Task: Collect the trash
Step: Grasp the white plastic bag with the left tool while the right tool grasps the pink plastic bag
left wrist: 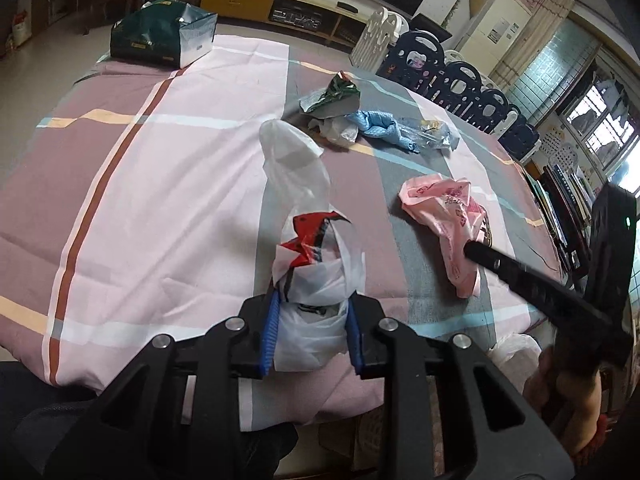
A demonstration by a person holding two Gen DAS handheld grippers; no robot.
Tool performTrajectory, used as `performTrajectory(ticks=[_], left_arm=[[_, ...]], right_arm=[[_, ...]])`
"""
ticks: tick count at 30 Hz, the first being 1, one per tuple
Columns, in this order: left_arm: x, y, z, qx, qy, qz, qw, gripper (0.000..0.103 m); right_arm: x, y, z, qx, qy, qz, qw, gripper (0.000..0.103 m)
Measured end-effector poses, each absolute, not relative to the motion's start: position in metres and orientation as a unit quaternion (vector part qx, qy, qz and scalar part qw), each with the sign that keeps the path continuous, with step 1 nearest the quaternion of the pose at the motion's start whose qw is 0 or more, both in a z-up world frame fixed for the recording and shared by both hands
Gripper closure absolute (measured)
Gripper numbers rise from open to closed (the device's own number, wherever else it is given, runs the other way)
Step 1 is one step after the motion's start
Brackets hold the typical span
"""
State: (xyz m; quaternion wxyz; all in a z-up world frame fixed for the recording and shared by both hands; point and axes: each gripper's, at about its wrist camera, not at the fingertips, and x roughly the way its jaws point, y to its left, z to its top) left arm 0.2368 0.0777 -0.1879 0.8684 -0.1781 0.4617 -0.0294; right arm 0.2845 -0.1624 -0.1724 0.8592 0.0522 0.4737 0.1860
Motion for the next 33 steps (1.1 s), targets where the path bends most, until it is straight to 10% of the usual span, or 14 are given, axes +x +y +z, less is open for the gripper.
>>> performTrajectory(ticks=[1, 5, 22, 27, 33], left_arm=[[0.236, 0.079, -0.189, -0.185, 0.464, -0.03, 0.866, 0.074], [0.237, 0.081, -0.19, -0.192, 0.465, -0.026, 0.864, 0.074], [0.239, 0.081, -0.192, -0.193, 0.466, -0.027, 0.863, 0.074], [0.238, 0.082, -0.191, -0.19, 0.463, -0.023, 0.866, 0.074], [0.236, 0.08, -0.187, -0.173, 0.453, -0.012, 0.874, 0.074]], right_arm=[[0.276, -0.161, -0.174, 0.061, 0.477, 0.202, 0.853, 0.09], [0.254, -0.171, -0.159, 0.103, 0.432, 0.195, 0.874, 0.026], [0.338, -0.161, -0.189, 0.082, 0.459, 0.096, 0.879, 0.026], [0.315, -0.146, -0.192, 0.062, 0.454, 0.113, 0.882, 0.056], [0.285, -0.137, -0.179, 0.057, 0.439, 0.133, 0.887, 0.065]])
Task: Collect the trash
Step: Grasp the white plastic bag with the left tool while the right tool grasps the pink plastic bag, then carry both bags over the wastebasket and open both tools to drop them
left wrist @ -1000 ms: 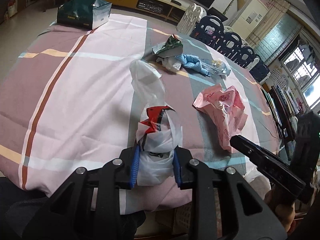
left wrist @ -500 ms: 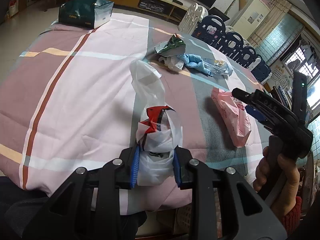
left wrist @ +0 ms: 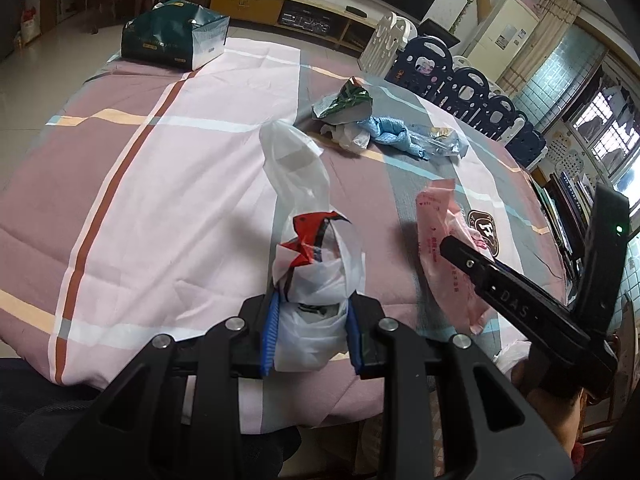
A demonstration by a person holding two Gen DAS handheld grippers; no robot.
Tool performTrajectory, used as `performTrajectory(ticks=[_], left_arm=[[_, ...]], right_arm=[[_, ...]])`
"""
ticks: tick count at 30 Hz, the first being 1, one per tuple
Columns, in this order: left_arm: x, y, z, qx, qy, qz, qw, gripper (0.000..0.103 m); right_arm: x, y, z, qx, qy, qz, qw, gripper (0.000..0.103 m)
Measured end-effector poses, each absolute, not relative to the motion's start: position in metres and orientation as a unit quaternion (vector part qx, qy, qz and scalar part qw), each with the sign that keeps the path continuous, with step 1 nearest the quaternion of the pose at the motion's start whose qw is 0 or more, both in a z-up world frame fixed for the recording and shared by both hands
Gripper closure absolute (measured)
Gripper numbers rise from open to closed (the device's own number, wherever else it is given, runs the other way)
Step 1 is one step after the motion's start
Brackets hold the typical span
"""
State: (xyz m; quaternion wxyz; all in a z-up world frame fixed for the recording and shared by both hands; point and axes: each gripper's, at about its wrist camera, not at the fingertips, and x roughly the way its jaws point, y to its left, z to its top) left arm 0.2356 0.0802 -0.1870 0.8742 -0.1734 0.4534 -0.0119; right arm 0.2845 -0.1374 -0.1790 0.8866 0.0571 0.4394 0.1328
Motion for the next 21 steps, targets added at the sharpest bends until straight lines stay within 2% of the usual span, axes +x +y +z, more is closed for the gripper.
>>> performTrajectory(ticks=[12, 21], left_arm=[[0.233, 0.07, -0.179, -0.135, 0.438, -0.011, 0.889, 0.074], [0.232, 0.067, -0.179, -0.125, 0.437, -0.009, 0.891, 0.074]], right_arm=[[0.219, -0.172, -0.131, 0.101, 0.382, 0.127, 0.91, 0.066], [0.205, -0.183, -0.131, 0.112, 0.384, 0.123, 0.908, 0.066]])
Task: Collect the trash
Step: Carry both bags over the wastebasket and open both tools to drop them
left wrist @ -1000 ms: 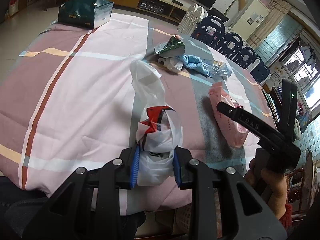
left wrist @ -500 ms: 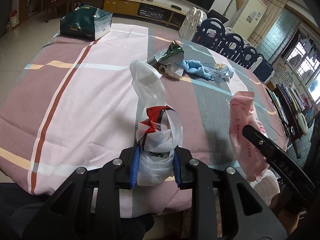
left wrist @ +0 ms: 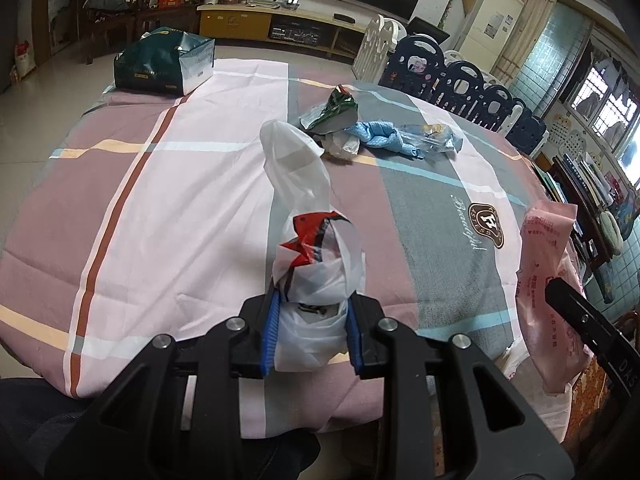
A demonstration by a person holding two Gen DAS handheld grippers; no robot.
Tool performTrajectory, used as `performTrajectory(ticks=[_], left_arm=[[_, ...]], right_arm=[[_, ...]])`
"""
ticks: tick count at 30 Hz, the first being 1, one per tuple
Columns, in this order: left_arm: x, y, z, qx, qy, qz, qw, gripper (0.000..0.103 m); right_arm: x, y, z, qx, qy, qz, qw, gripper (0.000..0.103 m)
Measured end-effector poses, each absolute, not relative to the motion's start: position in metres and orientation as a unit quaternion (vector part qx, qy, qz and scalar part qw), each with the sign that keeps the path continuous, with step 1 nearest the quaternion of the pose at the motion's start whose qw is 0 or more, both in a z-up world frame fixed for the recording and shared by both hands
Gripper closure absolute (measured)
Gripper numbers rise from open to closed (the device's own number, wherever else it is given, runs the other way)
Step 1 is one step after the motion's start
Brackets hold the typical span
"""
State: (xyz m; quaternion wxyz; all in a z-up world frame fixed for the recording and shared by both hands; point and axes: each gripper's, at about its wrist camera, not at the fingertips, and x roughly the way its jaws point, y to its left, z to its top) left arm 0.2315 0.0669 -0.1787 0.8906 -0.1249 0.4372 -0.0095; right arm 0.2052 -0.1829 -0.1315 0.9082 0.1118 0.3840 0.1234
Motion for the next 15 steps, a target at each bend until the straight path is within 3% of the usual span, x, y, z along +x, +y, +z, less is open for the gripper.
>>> performTrajectory(ticks=[7, 15], left_arm=[[0.232, 0.064, -0.179, -0.116, 0.437, -0.011, 0.892, 0.077], [0.212, 0.039, -0.147, -0.07, 0.386, -0.027, 0.92, 0.078]], right_arm=[[0.199, -0.187, -0.128, 0.118, 0.379, 0.123, 0.91, 0.066], [0.159, -0.248, -0.095, 0.107, 0.351, 0.076, 0.927, 0.066]])
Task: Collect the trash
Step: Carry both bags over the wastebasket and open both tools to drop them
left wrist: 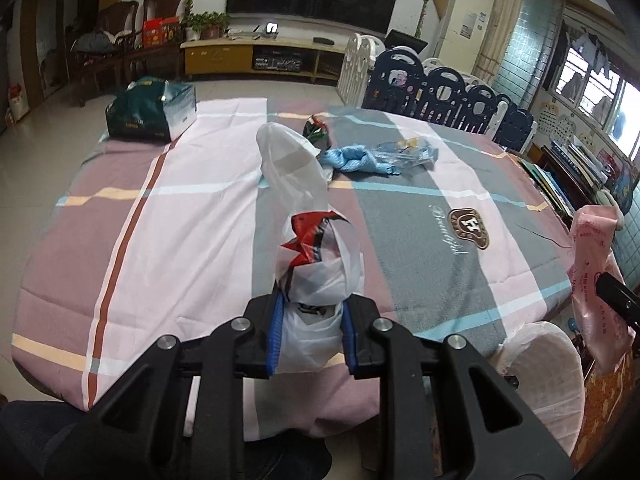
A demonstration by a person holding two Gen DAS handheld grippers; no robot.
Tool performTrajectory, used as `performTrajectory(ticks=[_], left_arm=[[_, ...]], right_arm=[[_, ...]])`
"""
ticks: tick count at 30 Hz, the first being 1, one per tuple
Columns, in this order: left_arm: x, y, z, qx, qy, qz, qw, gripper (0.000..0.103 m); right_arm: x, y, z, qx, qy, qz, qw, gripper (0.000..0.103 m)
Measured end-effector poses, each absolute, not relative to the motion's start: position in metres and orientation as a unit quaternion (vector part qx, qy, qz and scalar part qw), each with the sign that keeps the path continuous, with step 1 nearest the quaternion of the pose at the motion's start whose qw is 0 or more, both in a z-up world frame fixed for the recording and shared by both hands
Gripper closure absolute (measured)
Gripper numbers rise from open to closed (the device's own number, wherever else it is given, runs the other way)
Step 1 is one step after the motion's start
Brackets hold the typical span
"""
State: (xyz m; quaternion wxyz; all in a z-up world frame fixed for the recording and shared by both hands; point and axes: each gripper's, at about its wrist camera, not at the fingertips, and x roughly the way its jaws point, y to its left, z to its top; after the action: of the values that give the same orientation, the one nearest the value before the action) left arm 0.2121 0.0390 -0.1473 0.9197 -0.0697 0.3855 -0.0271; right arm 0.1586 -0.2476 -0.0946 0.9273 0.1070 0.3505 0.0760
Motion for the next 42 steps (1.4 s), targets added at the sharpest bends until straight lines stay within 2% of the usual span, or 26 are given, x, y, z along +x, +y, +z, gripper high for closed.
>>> performTrajectory(ticks=[13, 24, 25, 27, 28, 29, 34, 37, 39, 42], left_arm=[[0.128, -0.071, -0.06, -0.039, 0.339, -0.18, 0.923, 0.078], [0.089, -0.171, -0.088, 0.064, 0.387, -0.29, 0.873, 0.075], [0.087, -0.177, -0.094, 0.073, 0.395, -0.298, 0.866, 0.069], [0.087, -0.184, -0.105, 0.093, 0.406, -0.295, 0.86, 0.046], [0.086, -0.185, -0.108, 0.102, 0.407, -0.284, 0.862, 0.028], [0.086, -0.184, -0.108, 0.104, 0.403, -0.276, 0.867, 0.024], [0.092, -0.163, -0.1, 0.079, 0.388, -0.23, 0.889, 0.018], [0.097, -0.148, -0.091, 0.058, 0.378, -0.201, 0.902, 0.017], [0.101, -0.139, -0.086, 0.045, 0.369, -0.183, 0.91, 0.016], [0.104, -0.126, -0.081, 0.025, 0.361, -0.164, 0.918, 0.015]], right_arm=[[0.068, -0.329, -0.052, 0.099, 0.303, 0.018, 0.948, 0.066], [0.023, -0.378, -0.035, 0.136, 0.261, -0.004, 0.956, 0.066], [0.021, -0.381, -0.035, 0.14, 0.26, -0.004, 0.956, 0.066], [0.021, -0.382, -0.038, 0.142, 0.264, -0.002, 0.954, 0.066], [0.021, -0.383, -0.039, 0.142, 0.268, -0.001, 0.953, 0.066], [0.022, -0.382, -0.041, 0.142, 0.274, 0.002, 0.951, 0.066], [0.032, -0.367, -0.054, 0.125, 0.311, 0.021, 0.942, 0.064], [0.037, -0.357, -0.062, 0.115, 0.337, 0.032, 0.934, 0.052], [0.037, -0.355, -0.062, 0.119, 0.332, 0.03, 0.935, 0.033], [0.035, -0.356, -0.056, 0.129, 0.323, 0.034, 0.937, 0.027]])
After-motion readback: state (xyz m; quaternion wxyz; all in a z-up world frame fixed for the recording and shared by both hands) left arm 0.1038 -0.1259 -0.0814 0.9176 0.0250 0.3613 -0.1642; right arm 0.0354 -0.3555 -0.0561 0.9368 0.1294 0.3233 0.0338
